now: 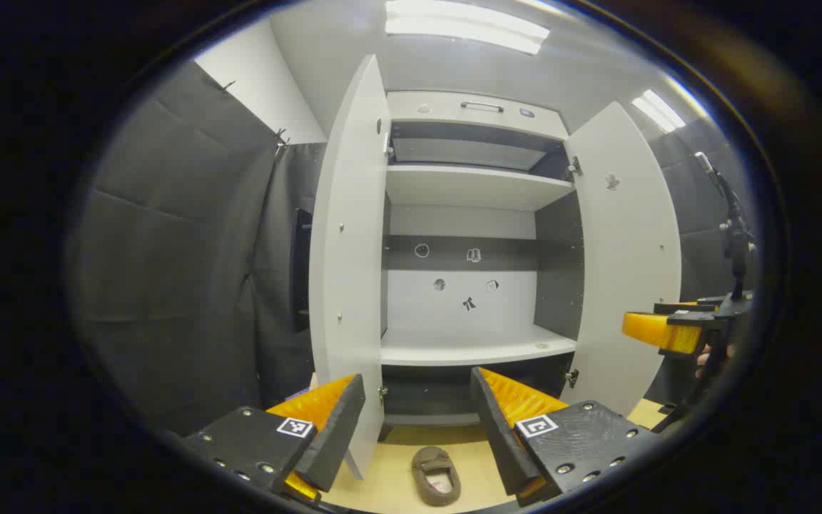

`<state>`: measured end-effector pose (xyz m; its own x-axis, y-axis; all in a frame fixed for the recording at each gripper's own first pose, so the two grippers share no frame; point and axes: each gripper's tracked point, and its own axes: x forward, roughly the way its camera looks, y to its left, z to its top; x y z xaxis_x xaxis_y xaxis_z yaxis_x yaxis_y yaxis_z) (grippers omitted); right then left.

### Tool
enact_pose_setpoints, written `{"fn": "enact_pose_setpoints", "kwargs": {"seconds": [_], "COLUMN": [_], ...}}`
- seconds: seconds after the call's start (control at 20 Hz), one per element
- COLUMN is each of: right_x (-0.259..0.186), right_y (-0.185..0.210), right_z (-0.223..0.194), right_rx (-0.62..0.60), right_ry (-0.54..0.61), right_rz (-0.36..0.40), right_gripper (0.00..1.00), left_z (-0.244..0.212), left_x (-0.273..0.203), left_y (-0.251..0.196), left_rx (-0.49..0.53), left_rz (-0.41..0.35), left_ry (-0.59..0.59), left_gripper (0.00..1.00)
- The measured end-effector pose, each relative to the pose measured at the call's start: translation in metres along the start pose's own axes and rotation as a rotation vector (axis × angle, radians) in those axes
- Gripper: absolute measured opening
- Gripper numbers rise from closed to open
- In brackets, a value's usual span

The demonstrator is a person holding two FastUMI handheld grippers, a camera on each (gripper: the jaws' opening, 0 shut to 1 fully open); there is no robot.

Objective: Grab one shoe with the right hand and put it into the shoe cabinet, grab the other shoe with the left hand and put it into the shoe cabinet; then close the right door with the right hand and the left door with the left hand.

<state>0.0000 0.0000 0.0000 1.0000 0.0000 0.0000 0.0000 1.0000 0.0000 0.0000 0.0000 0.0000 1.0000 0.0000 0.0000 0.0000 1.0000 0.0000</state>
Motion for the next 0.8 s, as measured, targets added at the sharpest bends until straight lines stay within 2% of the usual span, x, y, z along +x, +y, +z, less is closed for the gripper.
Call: {"fn": "enact_pose_setpoints", "kwargs": {"seconds": [0.05,0.5,0.7,0.75,0.8], "right_x": [0.001,0.005,0.002,0.001,0.002], "right_y": [0.000,0.002,0.003,0.003,0.004], "right_z": [-0.002,-0.011,-0.007,-0.007,-0.007], "right_rx": [0.002,0.015,-0.001,-0.004,-0.007], "right_ry": [0.006,0.023,0.001,0.001,0.004], "right_rz": [-0.001,0.008,0.013,0.012,0.012], "right_gripper": [0.98,0.98,0.98,0.97,0.97], "left_z": [-0.002,-0.011,-0.016,-0.017,-0.018], "left_x": [0.000,0.004,0.008,0.010,0.011], "left_y": [0.000,-0.010,-0.014,-0.015,-0.015], "left_rx": [0.010,-0.009,-0.026,-0.027,-0.028], "left_rz": [-0.001,-0.035,-0.051,-0.056,-0.058], "left_ry": [0.007,0.025,0.034,0.037,0.037], "left_gripper": [0.86,0.86,0.87,0.92,0.87]}}
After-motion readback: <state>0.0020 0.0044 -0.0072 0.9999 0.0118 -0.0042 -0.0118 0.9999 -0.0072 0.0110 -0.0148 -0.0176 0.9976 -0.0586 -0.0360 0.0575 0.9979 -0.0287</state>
